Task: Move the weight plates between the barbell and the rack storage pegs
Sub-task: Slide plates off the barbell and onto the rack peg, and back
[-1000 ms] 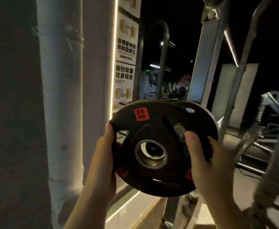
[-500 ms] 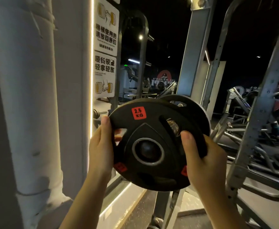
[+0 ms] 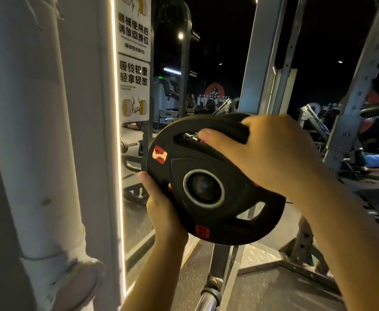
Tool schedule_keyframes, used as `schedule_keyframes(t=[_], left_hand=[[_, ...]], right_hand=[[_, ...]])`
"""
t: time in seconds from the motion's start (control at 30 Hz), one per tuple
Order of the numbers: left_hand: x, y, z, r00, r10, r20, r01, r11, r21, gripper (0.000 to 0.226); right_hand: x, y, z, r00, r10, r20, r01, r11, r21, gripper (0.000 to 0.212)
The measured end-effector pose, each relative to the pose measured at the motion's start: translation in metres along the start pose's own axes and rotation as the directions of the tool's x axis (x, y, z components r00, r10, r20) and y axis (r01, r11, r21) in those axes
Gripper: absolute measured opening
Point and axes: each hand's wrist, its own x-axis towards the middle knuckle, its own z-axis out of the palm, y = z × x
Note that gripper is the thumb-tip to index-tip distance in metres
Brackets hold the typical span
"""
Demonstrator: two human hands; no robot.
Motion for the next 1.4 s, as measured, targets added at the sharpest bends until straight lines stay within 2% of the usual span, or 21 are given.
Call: schedule_keyframes(t=[0.07, 0.23, 0.33, 0.4, 0.43, 0.57, 0.63, 0.7, 0.83, 0.9, 1.0, 1.13, 1.27, 1.33, 1.4], left_hand=[[-0.002, -0.004, 0.003, 0.999, -0.046, -0.001, 0.046, 0.997, -0.056, 0.051], [0.005, -0.010, -0.001, 0.999, -0.031, 0.035, 0.032, 0.998, -0.054, 0.065], [0.023, 0.009, -0.002, 0.998, 0.048, 0.041, -0.052, 0.993, 0.104, 0.069], [0.038, 0.029, 0.002, 0.980, 0.143, 0.138, -0.176, 0.947, 0.270, 0.072], [0.044, 0.037, 0.005, 0.964, 0.194, 0.181, -0.245, 0.911, 0.333, 0.077], [0.056, 0.051, 0.017, 0.885, 0.321, 0.338, -0.449, 0.780, 0.435, 0.093], [0.061, 0.050, 0.016, 0.861, 0.343, 0.375, -0.490, 0.756, 0.435, 0.091], [0.061, 0.049, 0.014, 0.860, 0.337, 0.384, -0.489, 0.759, 0.429, 0.085], [0.058, 0.048, 0.013, 0.868, 0.320, 0.379, -0.474, 0.759, 0.446, 0.066], [0.059, 0.042, 0.010, 0.887, 0.287, 0.362, -0.430, 0.799, 0.420, 0.069], [0.058, 0.019, 0.001, 0.938, 0.224, 0.265, -0.313, 0.875, 0.369, 0.079], [0.042, -0.016, -0.003, 0.979, 0.099, 0.179, -0.140, 0.962, 0.234, 0.071], [0.019, -0.033, 0.001, 0.986, 0.020, 0.166, -0.036, 0.995, 0.094, 0.059], [0.014, -0.034, 0.001, 0.980, 0.007, 0.198, -0.022, 0.997, 0.072, 0.056], [0.019, -0.032, 0.000, 0.978, 0.014, 0.209, -0.032, 0.996, 0.085, 0.060]], right_hand=[[0.007, -0.004, -0.003, 1.000, -0.008, 0.021, 0.010, 0.997, -0.076, 0.074], [0.005, 0.002, -0.001, 1.000, -0.010, -0.005, 0.010, 1.000, -0.021, 0.066], [-0.016, 0.013, 0.010, 0.993, 0.097, -0.071, -0.081, 0.975, 0.206, 0.053], [-0.040, 0.017, 0.024, 0.954, 0.263, -0.144, -0.178, 0.883, 0.435, 0.042], [-0.050, 0.019, 0.032, 0.931, 0.313, -0.190, -0.186, 0.852, 0.489, 0.038], [-0.074, 0.020, 0.062, 0.845, 0.456, -0.279, -0.183, 0.736, 0.652, 0.034], [-0.076, 0.022, 0.070, 0.826, 0.488, -0.281, -0.176, 0.697, 0.695, 0.041], [-0.076, 0.024, 0.070, 0.829, 0.484, -0.282, -0.170, 0.697, 0.697, 0.039], [-0.071, 0.021, 0.059, 0.852, 0.446, -0.273, -0.188, 0.748, 0.636, 0.032], [-0.067, 0.020, 0.052, 0.865, 0.438, -0.246, -0.217, 0.767, 0.604, 0.035], [-0.048, 0.026, 0.039, 0.916, 0.348, -0.200, -0.216, 0.846, 0.487, 0.040], [-0.006, 0.032, 0.018, 0.983, 0.182, 0.000, -0.174, 0.940, 0.293, 0.053], [0.029, 0.030, 0.010, 0.976, 0.123, 0.180, -0.136, 0.989, 0.061, 0.062], [0.032, 0.028, 0.011, 0.978, 0.132, 0.164, -0.131, 0.991, -0.020, 0.063], [0.024, 0.028, 0.015, 0.991, 0.122, 0.058, -0.119, 0.991, -0.052, 0.063]])
